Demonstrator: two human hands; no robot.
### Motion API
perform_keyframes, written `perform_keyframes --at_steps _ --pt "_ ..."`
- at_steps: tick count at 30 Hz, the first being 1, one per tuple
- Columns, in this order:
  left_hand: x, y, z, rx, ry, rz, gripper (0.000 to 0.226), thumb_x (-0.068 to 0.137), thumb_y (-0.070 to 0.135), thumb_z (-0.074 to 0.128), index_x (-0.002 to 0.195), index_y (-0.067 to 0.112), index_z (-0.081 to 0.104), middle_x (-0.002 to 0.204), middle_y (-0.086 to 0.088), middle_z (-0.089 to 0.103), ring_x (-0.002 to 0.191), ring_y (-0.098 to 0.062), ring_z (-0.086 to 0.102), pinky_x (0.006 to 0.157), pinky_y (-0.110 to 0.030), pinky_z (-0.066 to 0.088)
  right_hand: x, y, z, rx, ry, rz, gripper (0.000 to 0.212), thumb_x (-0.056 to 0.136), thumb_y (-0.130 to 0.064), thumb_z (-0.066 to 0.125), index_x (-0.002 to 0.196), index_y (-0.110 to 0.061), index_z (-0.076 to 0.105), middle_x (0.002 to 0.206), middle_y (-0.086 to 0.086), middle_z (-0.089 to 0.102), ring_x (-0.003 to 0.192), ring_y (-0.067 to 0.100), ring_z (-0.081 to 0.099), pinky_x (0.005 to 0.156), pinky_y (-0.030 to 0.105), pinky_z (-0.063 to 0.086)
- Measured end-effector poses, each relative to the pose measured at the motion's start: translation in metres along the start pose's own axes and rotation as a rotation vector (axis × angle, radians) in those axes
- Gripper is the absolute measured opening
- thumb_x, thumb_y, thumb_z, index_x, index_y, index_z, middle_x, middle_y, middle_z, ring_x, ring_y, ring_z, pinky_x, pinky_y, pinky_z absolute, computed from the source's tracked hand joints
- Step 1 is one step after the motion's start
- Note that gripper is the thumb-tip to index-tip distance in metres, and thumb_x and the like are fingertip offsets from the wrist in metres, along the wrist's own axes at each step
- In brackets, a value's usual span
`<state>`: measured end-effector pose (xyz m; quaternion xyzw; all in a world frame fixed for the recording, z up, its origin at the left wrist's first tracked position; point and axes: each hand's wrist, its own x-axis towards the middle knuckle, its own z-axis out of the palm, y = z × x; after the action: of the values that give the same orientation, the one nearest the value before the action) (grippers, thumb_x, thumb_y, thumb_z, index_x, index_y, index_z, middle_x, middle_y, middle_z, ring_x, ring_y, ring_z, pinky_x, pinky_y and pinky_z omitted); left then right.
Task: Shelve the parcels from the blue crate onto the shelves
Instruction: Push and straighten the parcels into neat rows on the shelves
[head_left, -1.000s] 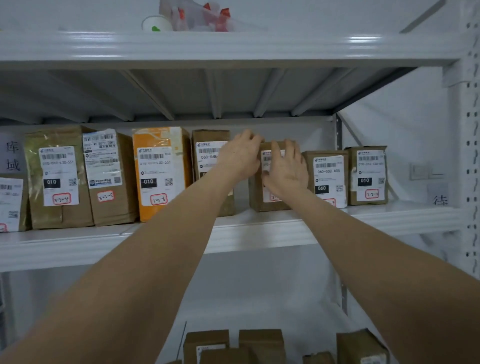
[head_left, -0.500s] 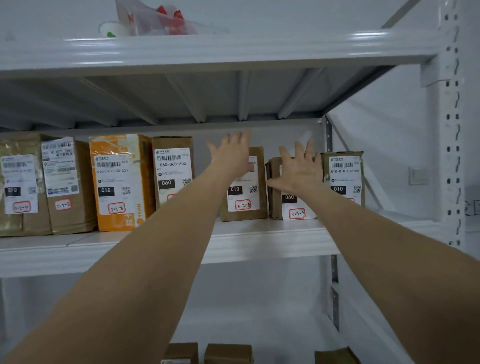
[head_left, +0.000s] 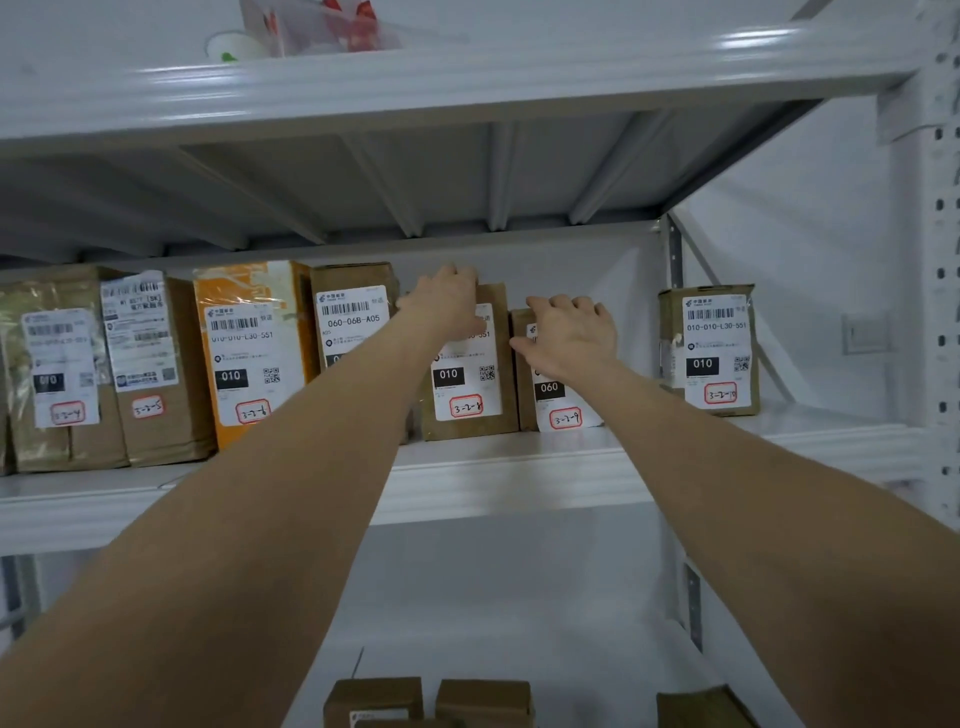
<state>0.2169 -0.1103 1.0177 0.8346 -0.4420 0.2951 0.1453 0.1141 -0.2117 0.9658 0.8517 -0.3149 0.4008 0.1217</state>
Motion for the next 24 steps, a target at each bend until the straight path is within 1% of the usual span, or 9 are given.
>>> perform_keyframes --at_steps 2,5,8,10,12,14,16,21,24 --pt "-0.006 0.0 -0.004 0.05 0.027 -0.006 0.055 0.089 0.028 0.061 0.136 0.011 0.038 0.135 -0.01 0.043 0.123 -0.032 0.046 0.106 -0.061 0.03 0.0 -0.005 -0.001 0.031 0.02 0.008 0.057 0.095 -0.05 0.044 0.145 -0.025 0.035 0.146 0.008 0.042 0.135 0.031 0.034 0.11 0.047 0.024" --pt "-0.011 0.003 0.0 0.133 0.102 0.04 0.052 0.091 0.026 0.055 0.136 0.009 0.036 0.135 -0.011 0.046 0.124 -0.032 0.047 0.109 -0.058 0.025 -0.002 0.0 0.0 0.028 0.071 0.058 0.055 0.098 -0.043 0.038 0.148 -0.024 0.028 0.154 0.008 0.028 0.144 0.032 0.017 0.115 0.053 0.013" --pt "-0.013 0.005 0.006 0.092 0.08 0.04 0.056 0.091 0.023 0.054 0.14 0.009 0.033 0.139 -0.012 0.044 0.128 -0.032 0.043 0.112 -0.054 0.024 -0.006 0.001 0.001 0.044 -0.038 0.056 0.054 0.098 -0.042 0.034 0.148 -0.022 0.027 0.154 0.008 0.029 0.144 0.032 0.018 0.114 0.053 0.017" --pt "-0.014 0.009 0.006 0.068 0.112 0.02 0.055 0.091 0.023 0.053 0.141 0.009 0.033 0.14 -0.012 0.043 0.129 -0.032 0.042 0.112 -0.053 0.022 -0.007 0.001 -0.001 0.083 -0.052 0.031 0.056 0.098 -0.043 0.034 0.15 -0.023 0.024 0.156 0.007 0.025 0.145 0.031 0.015 0.115 0.052 0.015" --pt "-0.016 0.021 0.007 0.068 0.202 0.063 0.054 0.091 0.023 0.052 0.14 0.009 0.034 0.139 -0.013 0.043 0.127 -0.032 0.043 0.109 -0.049 0.028 -0.007 0.012 -0.009 0.091 0.017 0.036 0.06 0.098 -0.044 0.039 0.151 -0.024 0.019 0.159 0.007 0.016 0.147 0.032 0.007 0.117 0.052 0.009" --pt "-0.019 0.038 0.011 0.019 0.265 0.153 0.056 0.089 0.019 0.054 0.141 0.011 0.033 0.138 -0.012 0.043 0.124 -0.031 0.045 0.1 -0.042 0.039 -0.007 0.036 -0.018 0.047 0.094 0.095 0.064 0.096 -0.043 0.044 0.151 -0.023 0.018 0.16 0.01 0.012 0.147 0.034 0.004 0.117 0.053 0.007" --pt "-0.022 0.057 0.015 -0.02 0.244 0.22 0.063 0.088 0.018 0.058 0.144 0.012 0.029 0.141 -0.01 0.041 0.125 -0.028 0.044 0.097 -0.039 0.042 -0.007 0.063 -0.025 -0.014 0.115 0.188 0.068 0.094 -0.043 0.049 0.151 -0.021 0.017 0.16 0.013 0.008 0.147 0.036 0.001 0.117 0.056 0.006" --pt "-0.016 0.084 0.029 0.034 0.107 0.21 0.075 0.088 0.025 0.062 0.149 0.015 0.019 0.147 -0.012 0.035 0.134 -0.031 0.035 0.11 -0.043 0.034 -0.008 0.106 -0.028 -0.098 0.009 0.334 0.083 0.089 -0.055 0.053 0.153 -0.022 0.011 0.161 0.015 -0.002 0.145 0.043 -0.009 0.112 0.065 0.0" --pt "-0.014 0.086 0.036 0.123 0.061 0.181 0.072 0.087 0.025 0.062 0.147 0.014 0.023 0.14 -0.013 0.042 0.128 -0.032 0.041 0.107 -0.042 0.035 -0.008 0.118 -0.024 -0.052 -0.077 0.37 0.078 0.085 -0.055 0.058 0.148 -0.024 0.024 0.158 0.014 0.011 0.144 0.046 -0.005 0.108 0.07 0.004"
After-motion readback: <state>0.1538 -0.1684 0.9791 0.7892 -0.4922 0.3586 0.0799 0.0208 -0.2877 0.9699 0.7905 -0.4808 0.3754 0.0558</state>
